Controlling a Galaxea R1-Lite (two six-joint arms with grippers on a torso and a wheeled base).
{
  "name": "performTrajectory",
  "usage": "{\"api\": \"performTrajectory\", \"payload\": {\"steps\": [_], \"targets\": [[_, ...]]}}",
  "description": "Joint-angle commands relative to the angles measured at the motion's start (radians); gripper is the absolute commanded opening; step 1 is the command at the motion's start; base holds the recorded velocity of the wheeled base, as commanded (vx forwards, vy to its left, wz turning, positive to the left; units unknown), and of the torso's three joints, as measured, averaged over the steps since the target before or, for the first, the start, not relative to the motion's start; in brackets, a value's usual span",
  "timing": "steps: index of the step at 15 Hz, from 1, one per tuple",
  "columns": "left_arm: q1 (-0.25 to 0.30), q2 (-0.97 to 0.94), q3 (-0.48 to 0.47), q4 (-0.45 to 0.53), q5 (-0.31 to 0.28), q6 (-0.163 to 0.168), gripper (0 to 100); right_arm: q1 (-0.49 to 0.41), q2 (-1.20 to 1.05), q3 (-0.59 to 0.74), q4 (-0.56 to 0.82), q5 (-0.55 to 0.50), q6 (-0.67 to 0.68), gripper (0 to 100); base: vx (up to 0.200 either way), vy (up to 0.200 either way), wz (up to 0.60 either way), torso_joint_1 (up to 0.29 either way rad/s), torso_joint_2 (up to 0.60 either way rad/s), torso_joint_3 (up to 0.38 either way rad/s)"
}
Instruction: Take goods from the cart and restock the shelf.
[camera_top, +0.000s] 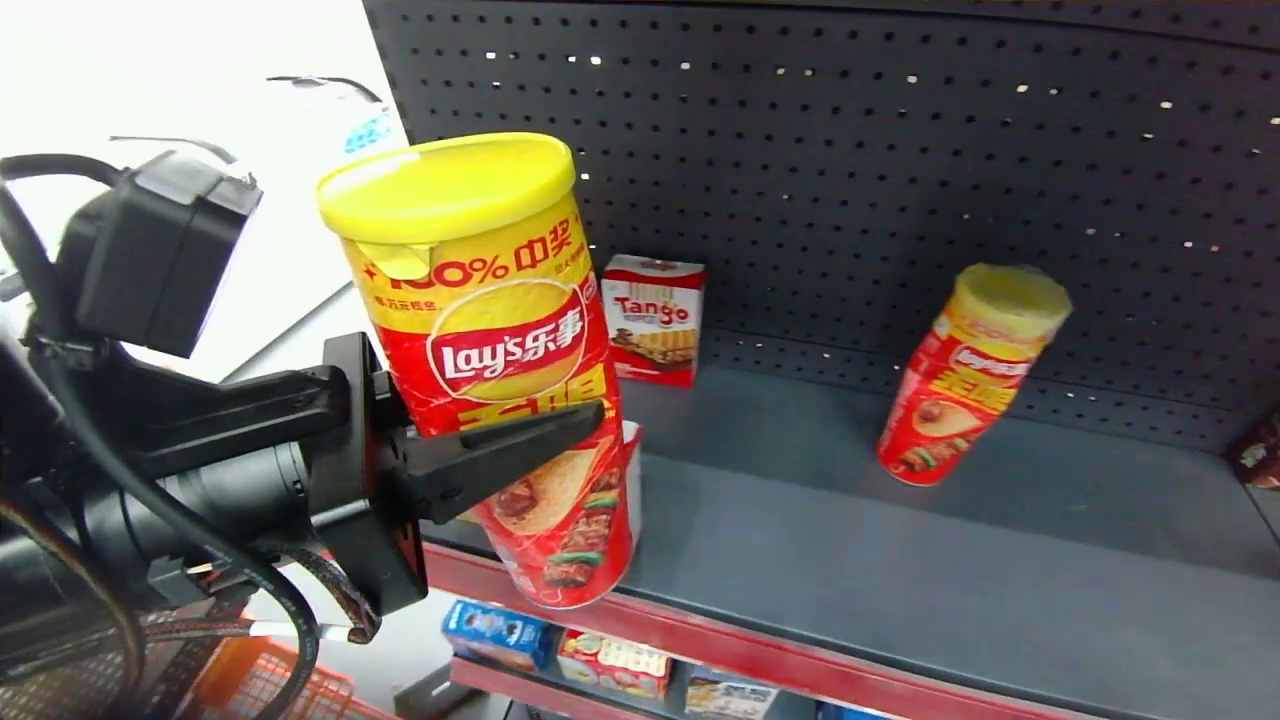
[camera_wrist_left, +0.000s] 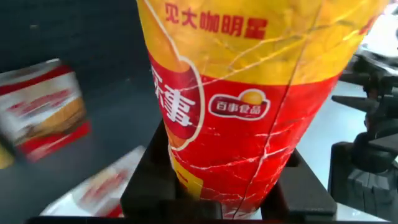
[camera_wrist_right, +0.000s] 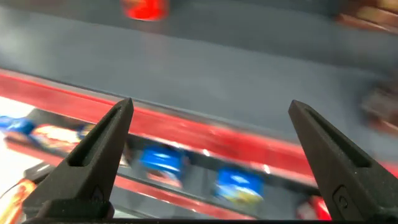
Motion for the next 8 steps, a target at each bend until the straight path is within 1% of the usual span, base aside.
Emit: {"api": "performTrajectory", "payload": {"steps": [1,3,8], "targets": [[0.001,0.013,-0.01,-0.001,-0.002,0.0,0,0.0,0.002,0.0,0.0,0.001,-0.001,100,0.0,0.0,-0.6,0.007,0.01,0.007],[0.001,0.02,-0.016,-0.003,-0.001,0.0,0,0.0,0.002,0.0,0.0,0.001,-0.001,100,0.0,0.0,-0.6,0.005,0.0,0.002],[0.01,0.02,-0.007,-0.001,-0.001,0.0,0,-0.002,0.002,0.0,0.0,0.001,-0.002,100,0.0,0.0,0.0,0.0,0.0,0.0]]}}
